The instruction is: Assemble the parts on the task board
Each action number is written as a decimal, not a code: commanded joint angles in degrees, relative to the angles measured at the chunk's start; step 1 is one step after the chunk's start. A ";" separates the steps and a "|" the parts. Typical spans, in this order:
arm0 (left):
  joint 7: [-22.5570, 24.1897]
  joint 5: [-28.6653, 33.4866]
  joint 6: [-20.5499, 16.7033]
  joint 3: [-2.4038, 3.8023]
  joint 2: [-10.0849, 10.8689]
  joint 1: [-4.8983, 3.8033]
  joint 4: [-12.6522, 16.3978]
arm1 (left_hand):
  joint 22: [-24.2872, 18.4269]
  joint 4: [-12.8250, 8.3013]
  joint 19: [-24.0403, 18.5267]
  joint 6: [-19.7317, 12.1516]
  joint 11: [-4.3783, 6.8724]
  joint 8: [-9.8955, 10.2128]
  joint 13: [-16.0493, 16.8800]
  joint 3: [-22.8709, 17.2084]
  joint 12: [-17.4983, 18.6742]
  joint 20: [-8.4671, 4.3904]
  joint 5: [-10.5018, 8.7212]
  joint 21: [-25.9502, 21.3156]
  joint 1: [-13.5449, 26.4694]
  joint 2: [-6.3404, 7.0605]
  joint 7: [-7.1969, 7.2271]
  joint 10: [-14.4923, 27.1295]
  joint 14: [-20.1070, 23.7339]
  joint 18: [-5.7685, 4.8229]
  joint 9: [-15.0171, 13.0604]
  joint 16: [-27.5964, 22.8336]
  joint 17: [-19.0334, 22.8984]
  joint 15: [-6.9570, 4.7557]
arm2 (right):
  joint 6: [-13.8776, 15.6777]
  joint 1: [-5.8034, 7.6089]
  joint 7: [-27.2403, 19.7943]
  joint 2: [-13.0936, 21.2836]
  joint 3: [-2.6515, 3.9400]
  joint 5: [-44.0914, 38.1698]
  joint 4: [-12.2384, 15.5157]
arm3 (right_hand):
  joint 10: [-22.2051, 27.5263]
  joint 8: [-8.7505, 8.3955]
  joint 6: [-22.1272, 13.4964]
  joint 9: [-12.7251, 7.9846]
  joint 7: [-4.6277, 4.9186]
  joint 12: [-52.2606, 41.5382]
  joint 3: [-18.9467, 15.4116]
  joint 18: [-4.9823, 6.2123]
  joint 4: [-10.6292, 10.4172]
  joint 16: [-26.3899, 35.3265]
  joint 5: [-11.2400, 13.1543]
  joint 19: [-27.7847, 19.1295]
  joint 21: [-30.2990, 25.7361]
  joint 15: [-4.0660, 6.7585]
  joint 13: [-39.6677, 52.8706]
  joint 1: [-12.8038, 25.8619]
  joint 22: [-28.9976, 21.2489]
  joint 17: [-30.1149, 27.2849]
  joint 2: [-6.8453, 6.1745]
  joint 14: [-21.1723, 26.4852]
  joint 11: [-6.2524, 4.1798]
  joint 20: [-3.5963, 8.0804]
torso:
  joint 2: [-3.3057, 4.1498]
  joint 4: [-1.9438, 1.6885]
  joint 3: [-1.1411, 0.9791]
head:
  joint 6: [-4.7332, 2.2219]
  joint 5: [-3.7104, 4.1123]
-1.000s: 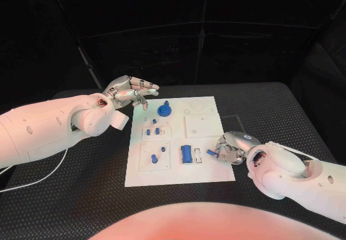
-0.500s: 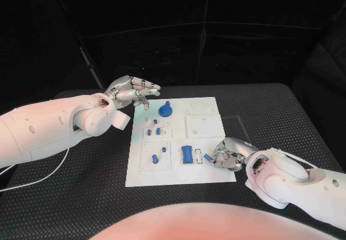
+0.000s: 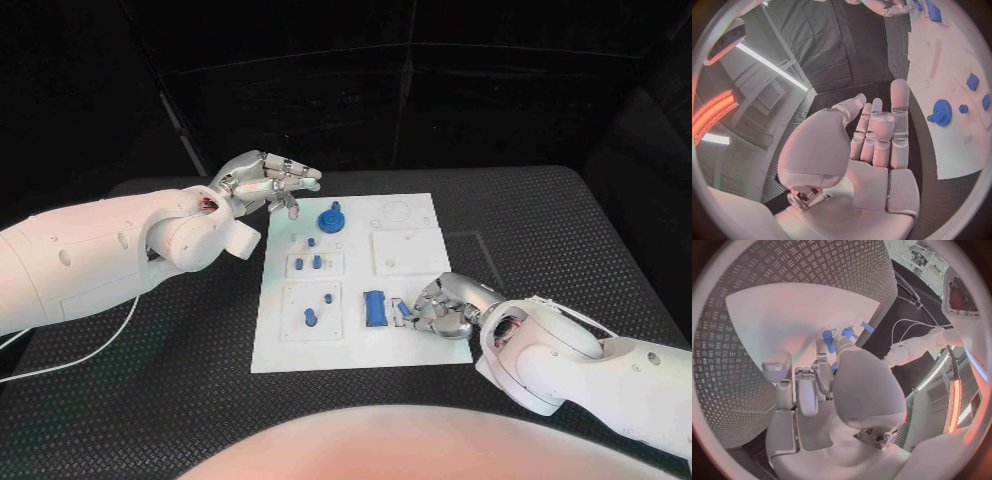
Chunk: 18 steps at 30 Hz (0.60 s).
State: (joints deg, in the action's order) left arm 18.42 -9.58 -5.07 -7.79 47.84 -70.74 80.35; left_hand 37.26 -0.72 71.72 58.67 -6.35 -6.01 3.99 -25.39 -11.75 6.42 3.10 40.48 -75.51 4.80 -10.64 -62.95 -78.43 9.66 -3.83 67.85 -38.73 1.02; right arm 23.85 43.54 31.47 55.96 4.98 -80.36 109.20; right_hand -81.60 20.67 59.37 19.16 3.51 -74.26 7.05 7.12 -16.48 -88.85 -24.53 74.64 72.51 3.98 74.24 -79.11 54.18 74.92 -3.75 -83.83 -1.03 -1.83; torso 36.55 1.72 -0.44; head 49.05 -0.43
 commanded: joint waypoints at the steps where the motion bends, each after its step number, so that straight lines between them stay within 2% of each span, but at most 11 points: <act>1: 0.79 0.25 0.20 0.05 -0.03 -0.07 0.14 | -0.10 0.34 -0.35 -0.32 0.19 -0.20 0.09 0.04 -0.21 0.15 0.25 -0.38 0.39 -0.30 0.16 0.36 0.46 0.85 -0.09 -0.10 0.02 -0.11 | 2.22 0.06 -0.65 -0.49 0.01 1.70 -0.37 | -0.14 0.18 0.34 0.03 0.07 -0.32 -0.53 -0.74 -0.07 -0.08 -0.80 0.45 0.28 0.40 0.09 1.56 0.08 12.42 -0.04 -5.62 0.24 -0.13 | 0.01 0.01 -0.02 | 0.05 -0.03; 10: 0.57 0.26 0.43 0.05 -0.10 -0.08 0.12 | -0.10 0.34 -0.35 -0.32 0.19 -0.20 0.09 0.04 -0.21 0.15 0.25 -0.38 0.39 -0.30 0.16 0.36 0.46 0.85 -0.09 -0.10 0.02 -0.11 | 1.40 0.06 0.22 -2.35 0.01 2.13 -2.10 | -0.15 0.09 0.38 0.26 0.09 -0.24 -2.04 -0.74 -0.08 -0.07 -3.92 0.46 0.23 0.40 0.10 4.39 0.08 12.41 -0.11 -5.61 0.26 -0.12 | 0.03 -0.05 -0.01 | -0.05 -0.24; 12: 0.52 0.26 0.49 0.05 -0.10 -0.09 0.12 | -0.10 0.34 -0.35 -0.32 0.19 -0.20 0.09 0.04 -0.21 0.15 0.25 -0.38 0.39 -0.30 0.16 0.36 0.46 0.85 -0.09 -0.10 0.02 -0.11 | 1.02 0.06 0.44 -2.61 0.01 2.15 -2.45 | -0.12 0.07 0.38 0.29 0.10 -0.18 -2.30 -0.73 -0.09 -0.05 -4.27 0.44 0.19 0.39 0.05 4.76 0.03 12.35 -0.08 -5.60 0.27 -0.12 | 0.05 -0.13 0.05 | 0.05 -0.18; 18: 0.23 0.26 0.80 0.05 -0.12 -0.09 0.07 | -0.12 0.32 -0.34 -0.37 0.20 -0.18 0.09 0.05 -0.23 0.15 0.25 -0.40 0.39 -0.27 0.17 0.42 0.50 0.85 -0.08 -0.16 0.20 -0.12 | 0.61 0.06 0.52 -3.29 0.02 1.41 -3.08 | -0.06 0.07 0.40 0.33 0.06 -0.09 -2.58 -0.70 0.05 -0.01 -4.45 0.36 0.10 0.39 -0.02 4.89 -0.13 12.25 -0.24 -5.58 0.25 -0.13 | 0.00 0.05 -0.05 | 0.14 -0.53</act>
State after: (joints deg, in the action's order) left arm 18.35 -9.58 -4.95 -7.79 47.79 -70.74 80.34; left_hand 37.22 -0.72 71.72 58.67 -6.14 -6.01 3.99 -25.39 -11.75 6.42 3.10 40.22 -75.51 4.80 -10.64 -62.74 -78.22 9.67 -3.83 67.85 -38.58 0.81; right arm 24.91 43.59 31.75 52.81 5.05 -78.70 106.13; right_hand -81.80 20.95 59.78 19.57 3.14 -74.26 4.70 7.11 -16.41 -88.85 -28.78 74.85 72.51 3.98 74.31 -74.76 54.15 74.91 -3.75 -83.83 -1.23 -2.04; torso 36.59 1.66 -0.46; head 49.15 -0.88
